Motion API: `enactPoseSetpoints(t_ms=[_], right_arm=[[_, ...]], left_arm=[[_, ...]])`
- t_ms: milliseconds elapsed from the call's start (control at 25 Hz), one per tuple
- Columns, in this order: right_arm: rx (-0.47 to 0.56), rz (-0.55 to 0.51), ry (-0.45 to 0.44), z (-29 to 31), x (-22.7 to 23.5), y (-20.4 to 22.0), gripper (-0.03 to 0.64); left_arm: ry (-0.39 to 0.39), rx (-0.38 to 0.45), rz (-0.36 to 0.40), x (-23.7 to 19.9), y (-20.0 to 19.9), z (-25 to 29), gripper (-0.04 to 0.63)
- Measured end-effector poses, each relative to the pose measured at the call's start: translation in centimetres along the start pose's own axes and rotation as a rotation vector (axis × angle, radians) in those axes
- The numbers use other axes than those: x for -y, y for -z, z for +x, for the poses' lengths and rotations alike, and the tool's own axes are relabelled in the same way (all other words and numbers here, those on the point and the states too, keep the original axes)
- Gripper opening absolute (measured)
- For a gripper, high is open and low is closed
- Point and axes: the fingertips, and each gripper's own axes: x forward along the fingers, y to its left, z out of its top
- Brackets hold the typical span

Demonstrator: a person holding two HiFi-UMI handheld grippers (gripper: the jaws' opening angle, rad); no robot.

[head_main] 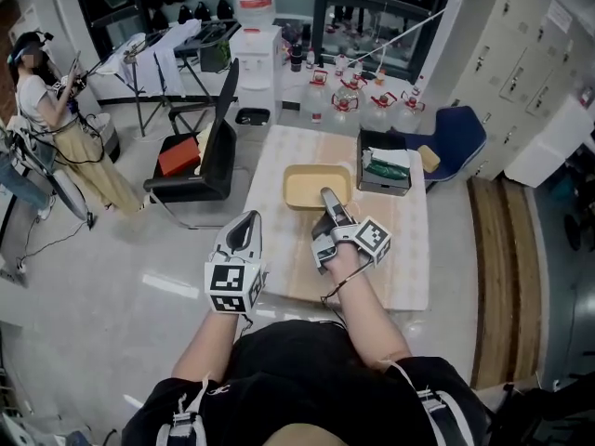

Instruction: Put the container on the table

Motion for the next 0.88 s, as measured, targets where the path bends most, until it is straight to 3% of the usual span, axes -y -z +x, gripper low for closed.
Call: enactPoseSetpoints(t_ms=[360, 880], right_arm=[[-0.002, 0.034, 0.080, 6.3, 6.0, 0.6, 0.232], [-0.084, 0.106, 0.313, 10.3, 19.2, 3.2, 0.233]], left_arm=[[-0.029, -0.010, -0.012, -3.6, 0.7, 1.1, 0.011], [-0.085, -0.055, -0.039, -6.7, 2.7, 1.7, 0.011]])
